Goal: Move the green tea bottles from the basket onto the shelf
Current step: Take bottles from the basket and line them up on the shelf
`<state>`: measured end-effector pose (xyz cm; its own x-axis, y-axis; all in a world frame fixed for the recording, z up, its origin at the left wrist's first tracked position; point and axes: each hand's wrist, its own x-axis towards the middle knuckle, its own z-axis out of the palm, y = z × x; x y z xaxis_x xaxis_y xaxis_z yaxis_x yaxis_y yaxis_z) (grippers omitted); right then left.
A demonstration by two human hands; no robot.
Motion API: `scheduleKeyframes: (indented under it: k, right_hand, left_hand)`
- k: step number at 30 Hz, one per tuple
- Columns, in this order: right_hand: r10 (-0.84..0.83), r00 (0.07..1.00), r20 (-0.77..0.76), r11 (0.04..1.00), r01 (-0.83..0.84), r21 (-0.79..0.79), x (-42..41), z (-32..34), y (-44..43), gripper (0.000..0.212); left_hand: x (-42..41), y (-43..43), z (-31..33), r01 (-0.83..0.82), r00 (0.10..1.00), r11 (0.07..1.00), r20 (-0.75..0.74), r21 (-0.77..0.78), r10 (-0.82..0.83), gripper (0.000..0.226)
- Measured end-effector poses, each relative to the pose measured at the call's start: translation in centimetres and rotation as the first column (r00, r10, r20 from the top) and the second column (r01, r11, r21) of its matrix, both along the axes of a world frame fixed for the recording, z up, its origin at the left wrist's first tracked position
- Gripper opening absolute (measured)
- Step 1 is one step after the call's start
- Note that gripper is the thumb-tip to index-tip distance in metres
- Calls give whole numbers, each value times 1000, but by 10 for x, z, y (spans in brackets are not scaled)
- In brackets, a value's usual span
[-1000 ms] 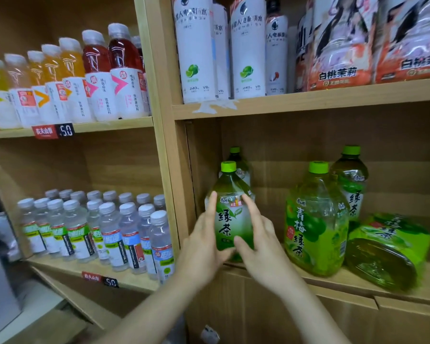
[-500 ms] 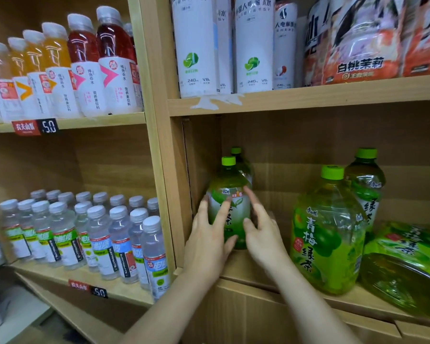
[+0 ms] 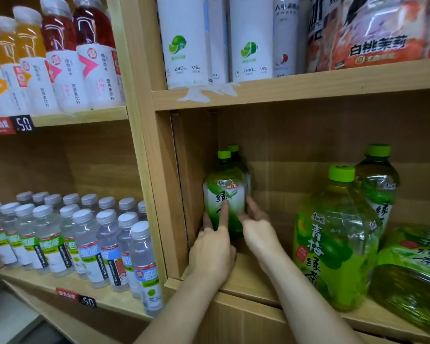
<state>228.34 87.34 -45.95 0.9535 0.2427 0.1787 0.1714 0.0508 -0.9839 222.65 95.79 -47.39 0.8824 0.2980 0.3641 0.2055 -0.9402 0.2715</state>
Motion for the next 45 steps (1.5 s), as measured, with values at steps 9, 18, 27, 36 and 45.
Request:
scheduleKeyframes:
  k: [9,18,27,36,45]
  right_hand:
    - [135,910,392,922,30,-386,-78,31,-43,62]
    - [-419,669,614,907,344,244,-129,63,-176,30]
    - [-441,875,197,882,463,-83,-41,70,-233,81]
    - [-268,910,316,860,374,-348,15,62,-211,96]
    - [-97,937,335,875,241,-419,-12,71,-231,97]
  left_hand:
    - [-20,-2,19,114,975,983,208,-146,-83,72]
    - [-44,-95,33,508,857,527,339,-681,-388,122]
    - [-41,-121,16,444,895,701,313,-558,-318,126]
    - [-34,-126,12,248,942,865,318,-436,-110,124]
    - [11,-127,25,29,974,921,220,-389,62,121]
